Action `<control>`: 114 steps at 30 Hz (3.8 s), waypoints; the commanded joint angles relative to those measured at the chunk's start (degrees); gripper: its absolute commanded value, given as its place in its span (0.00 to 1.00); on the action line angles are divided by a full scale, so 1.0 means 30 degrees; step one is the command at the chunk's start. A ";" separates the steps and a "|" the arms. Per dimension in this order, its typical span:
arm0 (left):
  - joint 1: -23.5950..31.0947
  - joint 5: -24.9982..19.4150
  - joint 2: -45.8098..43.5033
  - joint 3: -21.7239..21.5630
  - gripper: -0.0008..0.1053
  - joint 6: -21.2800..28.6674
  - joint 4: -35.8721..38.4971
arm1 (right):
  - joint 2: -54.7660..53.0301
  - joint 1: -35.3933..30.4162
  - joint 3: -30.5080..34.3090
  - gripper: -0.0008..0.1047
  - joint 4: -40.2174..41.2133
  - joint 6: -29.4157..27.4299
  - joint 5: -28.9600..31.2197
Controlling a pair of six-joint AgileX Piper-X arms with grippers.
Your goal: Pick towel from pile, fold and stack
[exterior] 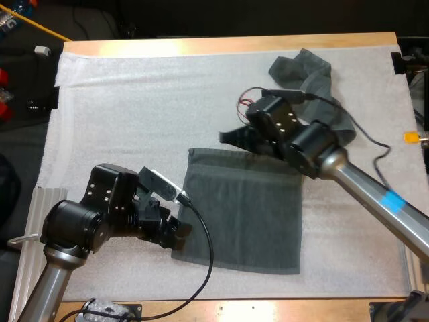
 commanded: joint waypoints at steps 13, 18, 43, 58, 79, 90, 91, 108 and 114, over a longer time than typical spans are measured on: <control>-0.0067 0.0134 -0.0098 -0.0117 0.54 0.0075 0.1747 | -0.4315 0.1352 -0.0121 0.01 0.6634 -0.0362 0.2490; -0.0067 0.0134 -0.0150 -0.0117 0.54 0.0076 0.2728 | -0.4993 0.2658 -0.0106 0.02 0.8344 0.0163 0.4266; -0.0067 0.0134 -0.5118 -0.0117 0.54 -0.1354 0.3216 | -1.1148 0.8489 1.0211 0.53 0.8753 1.0383 0.3551; -0.0067 0.0134 -0.5118 -0.0117 0.54 -0.1417 0.3443 | -1.1451 0.8427 1.7138 0.53 -0.0413 1.4373 -0.0323; -0.0067 0.0134 -0.5118 -0.0117 0.54 -0.1417 0.3651 | -1.1418 0.8427 2.2392 0.35 -0.8807 2.1062 0.0825; -0.0067 0.0134 -0.5118 -0.0079 0.54 -0.1361 0.3567 | -1.1418 0.8427 2.2378 0.01 -0.8807 2.1026 0.1557; -0.0067 0.0134 -0.5118 -0.0079 0.54 -0.1361 0.3487 | -1.1418 0.8427 2.2378 0.01 -0.8807 2.1016 0.1636; -0.0067 -0.0032 -0.2331 0.2589 0.48 -0.2245 -0.0340 | -1.1418 0.8427 2.2378 0.01 -0.8807 1.9497 0.1273; -0.0067 -0.0032 -0.1901 0.5595 0.48 -0.3183 -0.2778 | -1.1418 0.8427 2.2378 0.01 -0.8807 1.9367 0.1146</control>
